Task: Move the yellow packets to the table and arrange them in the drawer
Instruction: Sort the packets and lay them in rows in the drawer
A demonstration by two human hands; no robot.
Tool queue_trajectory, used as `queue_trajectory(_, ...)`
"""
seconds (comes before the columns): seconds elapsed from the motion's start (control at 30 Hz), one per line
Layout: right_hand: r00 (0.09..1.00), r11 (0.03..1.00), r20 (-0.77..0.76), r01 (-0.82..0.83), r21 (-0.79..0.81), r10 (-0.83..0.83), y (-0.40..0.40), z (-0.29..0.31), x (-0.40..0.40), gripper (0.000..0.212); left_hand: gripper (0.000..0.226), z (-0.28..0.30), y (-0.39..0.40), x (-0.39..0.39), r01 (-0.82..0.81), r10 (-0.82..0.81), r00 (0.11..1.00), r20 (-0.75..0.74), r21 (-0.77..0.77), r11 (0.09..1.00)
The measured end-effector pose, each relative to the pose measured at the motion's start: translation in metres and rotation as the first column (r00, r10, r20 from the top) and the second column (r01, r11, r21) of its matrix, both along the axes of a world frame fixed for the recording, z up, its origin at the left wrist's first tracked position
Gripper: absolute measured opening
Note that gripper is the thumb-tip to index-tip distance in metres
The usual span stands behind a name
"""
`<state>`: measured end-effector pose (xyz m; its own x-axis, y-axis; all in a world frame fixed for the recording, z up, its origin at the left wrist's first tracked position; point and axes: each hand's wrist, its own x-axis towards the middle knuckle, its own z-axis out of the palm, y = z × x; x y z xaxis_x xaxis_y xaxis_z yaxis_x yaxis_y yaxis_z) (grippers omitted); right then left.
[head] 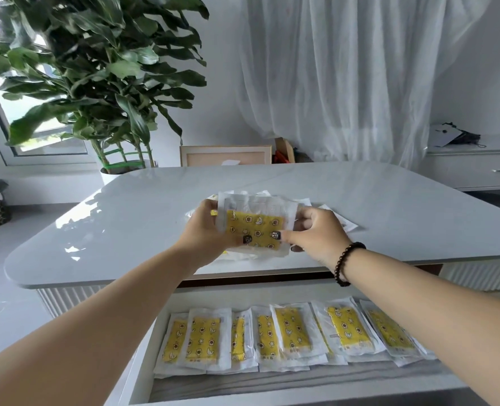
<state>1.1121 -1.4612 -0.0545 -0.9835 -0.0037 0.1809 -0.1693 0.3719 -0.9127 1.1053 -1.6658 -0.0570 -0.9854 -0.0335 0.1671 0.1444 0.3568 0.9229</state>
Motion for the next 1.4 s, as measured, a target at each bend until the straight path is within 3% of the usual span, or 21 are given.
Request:
queue_trajectory(0.1, 0.985, 0.973, -0.170, 0.076, 0.217, -0.040, -0.009, -0.008, -0.012, 0.018, 0.088, -0.011, -0.001, -0.009, -0.068, 0.058, 0.996, -0.070, -0.151, 0.986)
queue_trajectory(0.13, 0.981, 0.954, -0.194, 0.081, 0.288, -0.024, -0.011, -0.012, -0.016, 0.028, 0.093, -0.014, -0.002, -0.010, -0.080, 0.060, 0.993, -0.097, -0.212, 0.974)
queue_trajectory(0.2, 0.983, 0.921, -0.184, 0.056, 0.386, 0.017, -0.016, -0.018, -0.020, 0.039, 0.090, -0.020, -0.005, -0.015, -0.083, 0.047, 0.991, -0.121, -0.311, 0.947)
queue_trajectory(0.37, 0.992, 0.857, -0.065, -0.056, 0.513, 0.104, -0.027, -0.037, -0.032, 0.012, 0.077, -0.021, -0.013, -0.018, -0.052, -0.031, 0.988, -0.153, -0.512, 0.858)
queue_trajectory(0.5, 0.979, 0.858, -0.025, -0.163, 0.487, 0.200, -0.030, -0.028, -0.032, 0.011, 0.057, 0.009, -0.002, -0.011, -0.080, -0.137, 0.969, -0.203, -0.790, 0.608)
queue_trajectory(0.6, 0.965, 0.847, -0.038, -0.209, 0.489, 0.260, -0.034, -0.027, -0.031, 0.013, 0.045, 0.018, 0.004, -0.010, -0.018, -0.136, 0.989, -0.065, -0.947, 0.322)
queue_trajectory(0.67, 0.960, 0.828, -0.044, -0.214, 0.518, 0.276, -0.036, -0.028, -0.031, 0.008, 0.044, 0.015, 0.002, -0.011, 0.046, -0.118, 0.993, 0.017, -0.968, 0.247)
queue_trajectory(0.73, 0.964, 0.832, -0.074, -0.181, 0.524, 0.256, -0.038, -0.029, -0.032, 0.017, 0.040, 0.018, -0.004, -0.011, 0.053, -0.087, 0.996, 0.030, -0.959, 0.279)
queue_trajectory(0.8, 0.968, 0.869, -0.135, -0.121, 0.480, 0.210, -0.040, -0.030, -0.037, 0.010, 0.034, 0.026, -0.016, -0.012, 0.027, -0.039, 0.999, 0.014, -0.932, 0.361)
queue_trajectory(0.9, 0.974, 0.861, -0.142, -0.083, 0.501, 0.176, -0.046, -0.033, -0.043, 0.030, 0.026, 0.031, -0.042, -0.016, -0.042, 0.066, 0.998, -0.014, -0.894, 0.446)
queue_trajectory(1.0, 0.975, 0.675, 0.023, -0.170, 0.718, 0.222, -0.053, -0.038, -0.044, 0.070, 0.026, 0.026, -0.064, -0.015, -0.066, 0.136, 0.991, -0.004, -0.888, 0.454)
queue_trajectory(1.07, 0.961, 0.572, 0.164, -0.264, 0.777, 0.220, -0.054, -0.040, -0.044, 0.087, 0.025, 0.020, -0.071, -0.011, -0.028, 0.135, 0.990, 0.037, -0.893, 0.448)
queue_trajectory(1.13, 0.953, 0.511, 0.213, -0.296, 0.807, 0.216, -0.051, -0.041, -0.044, 0.090, 0.026, 0.017, -0.075, -0.008, -0.007, 0.129, 0.990, 0.057, -0.892, 0.452)
queue_trajectory(1.23, 0.963, 0.459, 0.161, -0.246, 0.854, 0.217, -0.046, -0.039, -0.040, 0.087, 0.035, 0.017, -0.079, -0.005, -0.037, 0.132, 0.991, 0.030, -0.878, 0.477)
queue_trajectory(1.4, 0.965, 0.230, -0.010, -0.052, 0.972, 0.260, -0.047, -0.043, -0.021, 0.068, 0.075, 0.015, -0.080, -0.001, -0.025, 0.082, 0.996, 0.032, -0.789, 0.614)
